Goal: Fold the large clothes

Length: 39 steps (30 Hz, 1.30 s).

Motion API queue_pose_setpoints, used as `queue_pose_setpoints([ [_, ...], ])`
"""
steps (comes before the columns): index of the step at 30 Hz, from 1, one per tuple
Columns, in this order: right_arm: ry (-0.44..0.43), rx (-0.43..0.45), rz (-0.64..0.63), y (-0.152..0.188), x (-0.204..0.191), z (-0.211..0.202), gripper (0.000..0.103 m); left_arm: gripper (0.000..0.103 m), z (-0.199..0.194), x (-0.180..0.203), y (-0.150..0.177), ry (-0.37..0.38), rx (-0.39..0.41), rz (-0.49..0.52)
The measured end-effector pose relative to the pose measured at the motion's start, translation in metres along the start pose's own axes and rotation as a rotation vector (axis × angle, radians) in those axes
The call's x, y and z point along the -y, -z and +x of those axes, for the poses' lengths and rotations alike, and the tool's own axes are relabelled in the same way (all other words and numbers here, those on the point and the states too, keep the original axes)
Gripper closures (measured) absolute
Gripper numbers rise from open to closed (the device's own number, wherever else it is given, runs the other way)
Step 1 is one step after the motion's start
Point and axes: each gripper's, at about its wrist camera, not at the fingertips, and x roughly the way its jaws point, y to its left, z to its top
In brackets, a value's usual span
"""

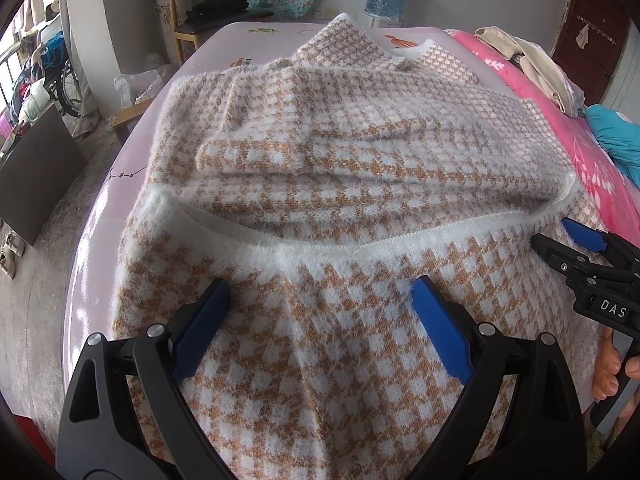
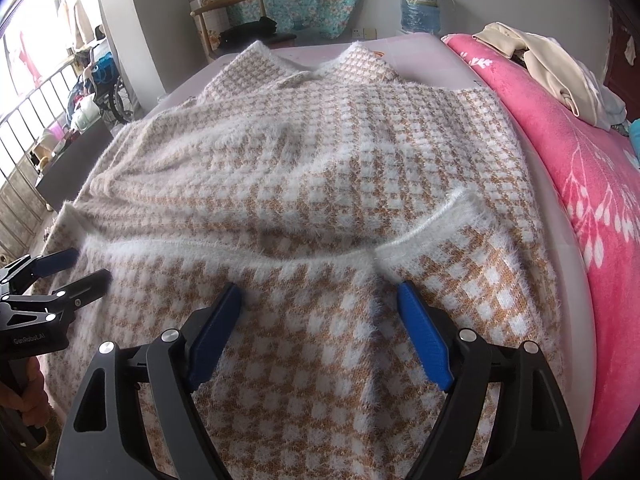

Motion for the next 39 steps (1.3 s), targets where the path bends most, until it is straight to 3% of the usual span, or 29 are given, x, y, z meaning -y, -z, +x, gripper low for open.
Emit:
queue_pose_setpoints([
  [39, 0.000, -0.003, 0.000, -0.0015, -0.0002, -0.0003, 0.024, 0.013, 0.0016, 0.0035, -0.0032, -0.003, -0.002, -0.002],
])
